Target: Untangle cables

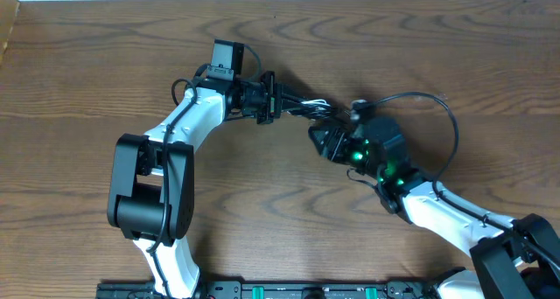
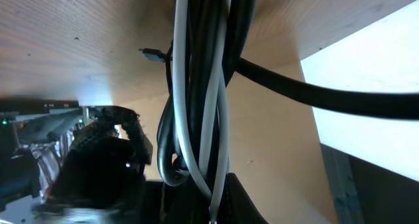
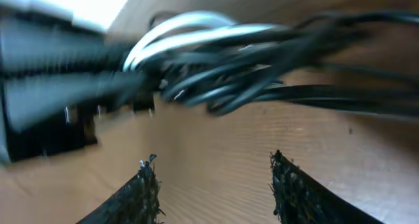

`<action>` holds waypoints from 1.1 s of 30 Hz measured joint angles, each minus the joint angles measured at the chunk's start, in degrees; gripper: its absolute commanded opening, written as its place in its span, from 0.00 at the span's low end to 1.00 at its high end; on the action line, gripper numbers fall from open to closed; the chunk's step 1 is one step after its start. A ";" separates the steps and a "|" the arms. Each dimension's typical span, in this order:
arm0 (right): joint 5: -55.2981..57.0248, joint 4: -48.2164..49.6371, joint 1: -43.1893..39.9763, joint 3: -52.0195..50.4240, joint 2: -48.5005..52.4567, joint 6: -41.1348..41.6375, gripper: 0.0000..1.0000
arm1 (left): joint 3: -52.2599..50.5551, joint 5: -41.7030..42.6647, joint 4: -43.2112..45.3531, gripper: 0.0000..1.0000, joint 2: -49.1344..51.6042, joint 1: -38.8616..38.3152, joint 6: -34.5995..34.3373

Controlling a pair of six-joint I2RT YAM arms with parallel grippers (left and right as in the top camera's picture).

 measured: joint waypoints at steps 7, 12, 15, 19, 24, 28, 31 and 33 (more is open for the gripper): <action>1.64 -0.24 0.66 0.00 0.00 -26.47 0.60 | 0.02 2.95 0.00 0.08 0.00 0.00 -2.16; 2.32 -0.96 0.66 0.00 0.00 -36.74 0.59 | 0.00 5.62 -0.02 0.08 -0.15 -0.24 -3.43; 2.47 -1.03 0.66 0.00 0.00 -41.97 0.58 | 0.00 6.71 -0.02 0.08 -1.77 -1.09 -5.31; 2.62 -0.92 0.66 0.00 0.00 -47.34 0.54 | 0.00 7.28 0.00 0.07 -5.27 -2.38 -6.47; 3.04 2.10 0.66 0.02 0.02 -54.73 0.47 | 0.00 7.21 -0.35 0.08 -9.38 -3.43 -7.28; 3.96 5.75 0.66 0.04 0.02 -57.40 0.47 | 0.00 7.23 -1.40 0.07 -11.39 -3.45 -7.50; 4.63 8.04 0.66 0.04 0.04 -58.18 0.49 | 0.00 7.26 -1.38 0.07 -12.11 -3.43 -7.50; 4.79 8.98 0.66 0.04 0.04 -58.53 0.50 | 0.00 7.26 -1.40 0.08 -12.15 -3.43 -7.50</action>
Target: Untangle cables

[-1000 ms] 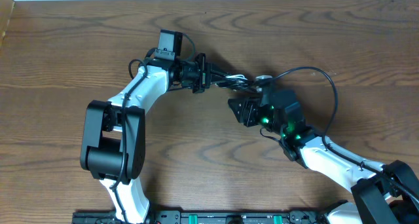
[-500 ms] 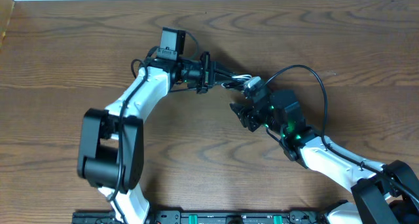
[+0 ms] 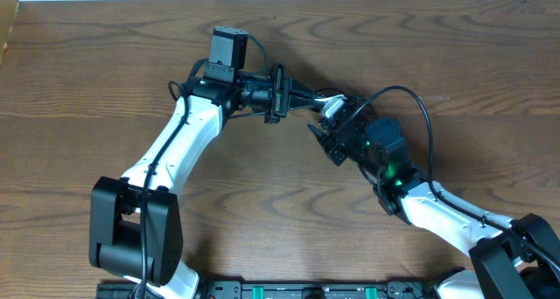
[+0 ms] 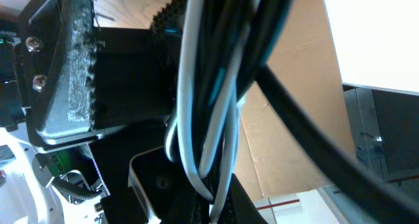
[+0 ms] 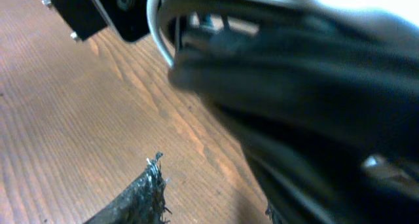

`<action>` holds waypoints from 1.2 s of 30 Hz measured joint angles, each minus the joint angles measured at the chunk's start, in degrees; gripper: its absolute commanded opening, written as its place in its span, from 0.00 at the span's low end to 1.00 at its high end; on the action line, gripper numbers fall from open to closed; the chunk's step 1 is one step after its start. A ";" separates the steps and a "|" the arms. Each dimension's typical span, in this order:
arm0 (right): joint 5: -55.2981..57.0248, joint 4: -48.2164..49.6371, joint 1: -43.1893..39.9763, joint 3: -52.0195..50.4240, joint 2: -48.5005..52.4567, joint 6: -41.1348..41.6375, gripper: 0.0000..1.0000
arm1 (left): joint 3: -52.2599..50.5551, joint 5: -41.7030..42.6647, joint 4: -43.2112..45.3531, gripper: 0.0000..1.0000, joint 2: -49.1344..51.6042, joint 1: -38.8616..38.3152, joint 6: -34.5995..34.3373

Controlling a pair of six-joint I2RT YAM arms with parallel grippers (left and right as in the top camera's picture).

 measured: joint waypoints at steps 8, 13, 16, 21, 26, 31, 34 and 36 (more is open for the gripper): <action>0.31 3.87 0.00 0.00 0.09 -1.46 0.53 | 0.00 0.02 0.04 0.08 0.00 0.00 0.00; 0.50 3.74 0.00 0.00 0.11 -2.29 0.47 | 0.00 0.02 0.02 0.07 0.00 0.20 -0.02; 1.33 2.78 0.02 0.00 0.11 -2.58 0.40 | 0.00 0.00 0.00 0.08 0.00 0.94 0.00; 2.21 -0.28 0.02 0.00 0.11 -0.61 0.27 | 0.00 -0.02 0.07 0.08 0.00 3.85 0.07; 0.42 -1.31 -0.11 0.00 0.11 9.73 0.25 | 0.00 -0.70 0.35 0.07 0.00 6.27 1.77; -9.11 -1.16 -0.63 0.00 -0.11 23.56 0.27 | 0.00 -3.08 0.39 0.08 0.00 6.51 2.99; -15.30 -1.05 -1.46 0.00 -1.01 32.37 0.29 | 0.00 -4.76 0.42 0.08 0.00 6.51 3.98; -18.25 -1.01 -1.77 0.00 -1.73 38.88 0.32 | 0.00 -5.66 0.46 0.07 0.00 6.51 4.81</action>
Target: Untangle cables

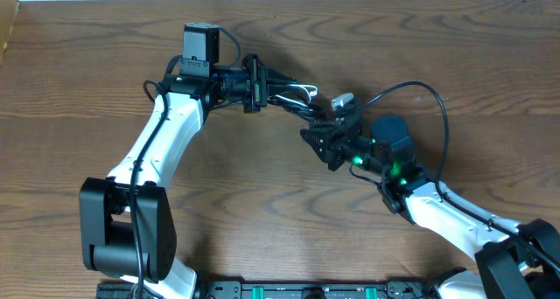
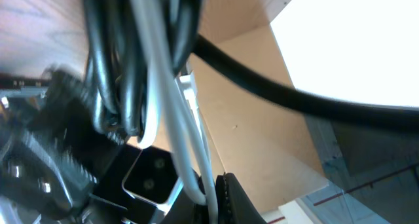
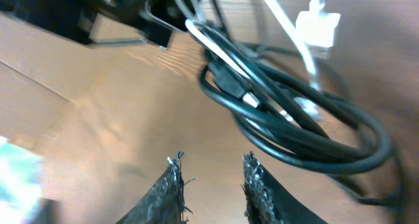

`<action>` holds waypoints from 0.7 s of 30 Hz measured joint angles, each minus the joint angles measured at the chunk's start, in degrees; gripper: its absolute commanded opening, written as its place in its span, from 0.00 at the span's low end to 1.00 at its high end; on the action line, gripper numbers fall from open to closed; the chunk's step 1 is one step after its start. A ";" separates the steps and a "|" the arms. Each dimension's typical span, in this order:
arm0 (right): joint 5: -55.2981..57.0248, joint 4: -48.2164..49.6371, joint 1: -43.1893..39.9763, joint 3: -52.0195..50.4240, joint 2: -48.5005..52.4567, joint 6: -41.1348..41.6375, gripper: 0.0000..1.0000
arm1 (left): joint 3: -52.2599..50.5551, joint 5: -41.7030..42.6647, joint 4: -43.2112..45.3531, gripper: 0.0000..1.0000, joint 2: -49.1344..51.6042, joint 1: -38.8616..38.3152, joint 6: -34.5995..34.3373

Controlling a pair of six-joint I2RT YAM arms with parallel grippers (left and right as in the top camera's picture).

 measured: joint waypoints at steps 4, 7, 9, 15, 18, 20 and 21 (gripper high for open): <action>-2.60 0.20 -0.17 0.00 -0.39 12.02 0.39 | 0.00 -0.87 0.04 0.07 0.00 0.00 0.87; -2.82 0.20 -0.17 0.00 -0.39 20.17 0.35 | 0.00 -1.07 0.04 0.07 0.00 0.00 1.29; -2.43 0.04 -0.17 0.00 -0.39 23.87 0.35 | 0.00 -1.11 0.02 0.07 0.00 0.00 1.29; 3.13 -1.11 -0.17 0.00 -0.42 34.03 0.37 | 0.00 -1.27 0.02 0.07 0.00 0.00 1.03; 6.69 -1.73 -0.17 0.00 -0.42 38.99 0.37 | 0.00 -1.22 0.04 0.07 0.00 -0.04 0.04; 8.07 -1.73 -0.17 0.00 -0.44 40.65 0.37 | 0.00 -1.20 0.02 0.08 0.00 -0.11 -0.28; 8.68 -1.75 -0.17 0.00 -0.44 41.51 0.37 | 0.00 -1.16 0.02 0.08 0.00 -0.11 -0.31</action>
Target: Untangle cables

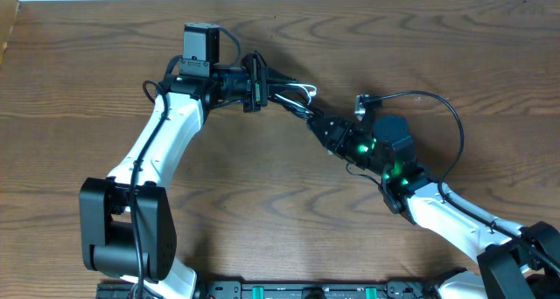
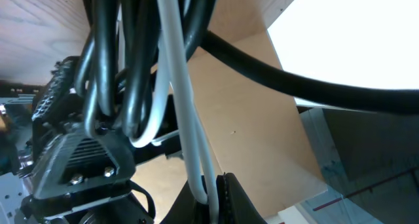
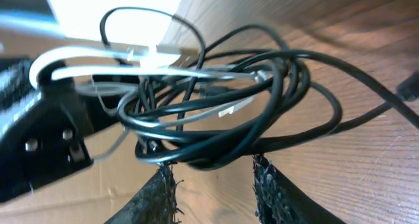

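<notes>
A tangle of black and white cables (image 1: 293, 96) hangs stretched between my two grippers above the wooden table (image 1: 262, 220). At the tangle's left end my left gripper (image 1: 259, 83) is shut on it. In the left wrist view the white cable (image 2: 180, 99) and the black ones run down into the closed jaws of the left gripper (image 2: 211, 185). My right gripper (image 1: 322, 128) is at the tangle's right end. In its own view the right gripper (image 3: 216, 178) stands open, the looped cables (image 3: 216, 112) lying across its fingertips (image 3: 165, 181).
One black cable (image 1: 451, 115) arcs from a plug (image 1: 360, 100) out to the right and down past the right arm. The table's far edge and a pale wall run along the top. A black rail lies at the near edge.
My right gripper sits a little higher and closer to the tangle, with its jaws wider apart. The black loop on the right has spread out. The left arm has not moved.
First my left gripper held the bundle near the table's middle, with the right gripper open close beside it. Then the left arm reached further right. Later it stood back to the left, the cables stretched between both grippers, as they are now.
</notes>
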`<action>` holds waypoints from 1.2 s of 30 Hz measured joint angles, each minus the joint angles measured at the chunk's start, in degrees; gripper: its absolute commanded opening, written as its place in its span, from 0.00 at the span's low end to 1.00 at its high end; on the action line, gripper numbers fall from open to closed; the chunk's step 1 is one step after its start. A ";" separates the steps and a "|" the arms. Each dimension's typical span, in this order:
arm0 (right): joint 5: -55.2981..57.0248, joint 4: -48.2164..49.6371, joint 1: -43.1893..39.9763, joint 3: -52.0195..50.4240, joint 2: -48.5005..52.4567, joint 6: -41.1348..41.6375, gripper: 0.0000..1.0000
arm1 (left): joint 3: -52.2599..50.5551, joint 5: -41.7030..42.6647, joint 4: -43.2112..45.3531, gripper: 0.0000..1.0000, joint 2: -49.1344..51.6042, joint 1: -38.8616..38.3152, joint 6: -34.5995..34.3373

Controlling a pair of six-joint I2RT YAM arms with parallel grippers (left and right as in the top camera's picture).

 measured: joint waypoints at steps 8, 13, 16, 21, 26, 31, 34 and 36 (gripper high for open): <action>3.41 0.02 0.00 0.00 0.00 4.85 0.34 | 0.00 0.37 0.02 0.08 0.00 -1.16 -0.20; 4.81 0.04 0.00 0.00 -0.04 8.07 0.35 | 0.00 0.39 0.02 0.08 0.00 -2.73 -0.20; 5.27 0.26 0.00 0.00 -0.04 9.35 0.37 | 0.00 0.39 0.02 0.08 0.00 -3.39 -0.20; 5.44 0.44 0.00 0.00 -0.04 10.05 0.38 | 0.00 0.42 0.02 0.08 0.00 -3.58 -0.20; 5.81 0.46 0.00 0.00 -0.04 10.32 0.38 | 0.00 0.42 0.02 0.07 0.00 -3.58 -0.17; 7.80 0.42 0.00 0.00 -0.04 10.67 0.36 | 0.00 0.87 0.02 0.07 0.00 -4.31 -0.20; 10.08 0.35 0.00 0.00 -0.04 10.69 0.36 | 0.00 1.81 0.04 0.08 0.00 -5.68 -0.20; 11.67 0.33 0.00 0.00 -0.04 10.69 0.36 | 0.00 2.54 0.07 0.07 0.00 -6.75 -0.20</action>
